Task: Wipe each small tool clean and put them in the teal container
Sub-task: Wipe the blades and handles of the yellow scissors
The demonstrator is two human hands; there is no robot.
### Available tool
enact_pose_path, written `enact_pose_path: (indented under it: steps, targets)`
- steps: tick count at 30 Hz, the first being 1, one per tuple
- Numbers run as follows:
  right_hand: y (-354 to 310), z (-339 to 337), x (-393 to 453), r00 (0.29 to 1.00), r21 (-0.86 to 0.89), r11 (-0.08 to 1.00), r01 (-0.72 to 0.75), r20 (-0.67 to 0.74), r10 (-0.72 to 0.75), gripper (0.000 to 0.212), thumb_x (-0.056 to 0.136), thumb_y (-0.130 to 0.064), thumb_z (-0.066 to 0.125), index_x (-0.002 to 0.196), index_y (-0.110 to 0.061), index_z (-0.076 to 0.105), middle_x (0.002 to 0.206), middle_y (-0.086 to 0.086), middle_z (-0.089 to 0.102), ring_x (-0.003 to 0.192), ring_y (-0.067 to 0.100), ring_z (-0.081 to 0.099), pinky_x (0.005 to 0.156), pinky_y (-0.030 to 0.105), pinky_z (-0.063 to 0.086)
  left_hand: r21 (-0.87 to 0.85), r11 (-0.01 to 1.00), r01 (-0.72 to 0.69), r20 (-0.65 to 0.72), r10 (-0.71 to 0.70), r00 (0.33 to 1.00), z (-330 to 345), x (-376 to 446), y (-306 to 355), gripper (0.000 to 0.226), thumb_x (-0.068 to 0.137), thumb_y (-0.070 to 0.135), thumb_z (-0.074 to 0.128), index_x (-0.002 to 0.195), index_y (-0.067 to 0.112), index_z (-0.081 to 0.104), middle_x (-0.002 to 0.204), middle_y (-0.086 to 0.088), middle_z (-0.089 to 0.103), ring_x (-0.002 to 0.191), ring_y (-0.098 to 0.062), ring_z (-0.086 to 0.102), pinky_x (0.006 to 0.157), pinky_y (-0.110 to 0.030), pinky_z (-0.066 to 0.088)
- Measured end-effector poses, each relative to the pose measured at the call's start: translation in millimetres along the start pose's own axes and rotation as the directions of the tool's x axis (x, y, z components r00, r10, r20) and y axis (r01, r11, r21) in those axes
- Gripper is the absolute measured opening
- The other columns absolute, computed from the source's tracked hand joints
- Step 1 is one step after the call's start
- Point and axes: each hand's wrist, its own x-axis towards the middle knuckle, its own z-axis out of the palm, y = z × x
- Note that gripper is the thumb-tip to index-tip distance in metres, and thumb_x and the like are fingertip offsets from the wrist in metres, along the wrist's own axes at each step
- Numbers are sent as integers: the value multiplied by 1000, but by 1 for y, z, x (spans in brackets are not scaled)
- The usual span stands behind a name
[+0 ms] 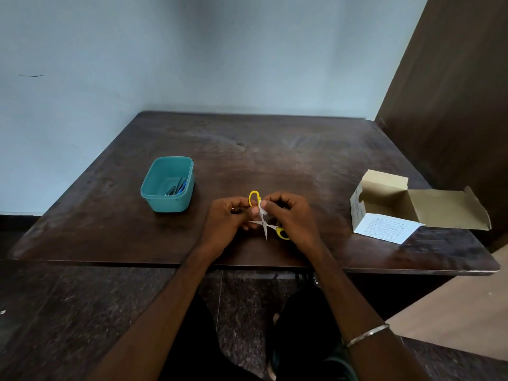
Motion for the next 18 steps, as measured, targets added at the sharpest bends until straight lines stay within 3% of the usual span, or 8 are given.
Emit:
enact_pose_path:
  steps: [3,8,14,18]
  targets:
    - [3,-1,0,1000,-40,999,-10,12,10,8,86,-10,72,79,-11,75,77,8,74,66,11,65,62,27,52,2,1000,-7,-7,7,1000,0,0,-1,12,91,8,65,98,11,74,82,-10,77,67,-23,71,60,-27,55]
    - [0,2,0,1000,-35,999,8,7,-8,10,88,-11,71,79,-10,75,78,8,74,66,10,64,62,25,50,-31,999,12,-29,-12,1000,1,1,-2,11,90,7,67,97,6,75,78,-8,77,62,-19,70,57,-25,54]
    - [0,3,1,1000,-20,999,27,-11,-27,19,92,-10,68,78,-22,73,70,-7,71,65,7,63,63,26,52,-7,1000,-6,-27,6,1000,3,1,0,14,90,8,66,98,13,76,75,-5,76,60,-17,69,58,-26,53]
    - [-1,1,0,1000,7,1000,-7,3,7,10,90,-6,68,82,-7,74,74,6,72,64,8,64,58,21,51,-3,1000,-20,-29,20,999,2,1,-2,16,91,10,66,100,19,76,79,-4,77,65,-20,71,63,-33,56]
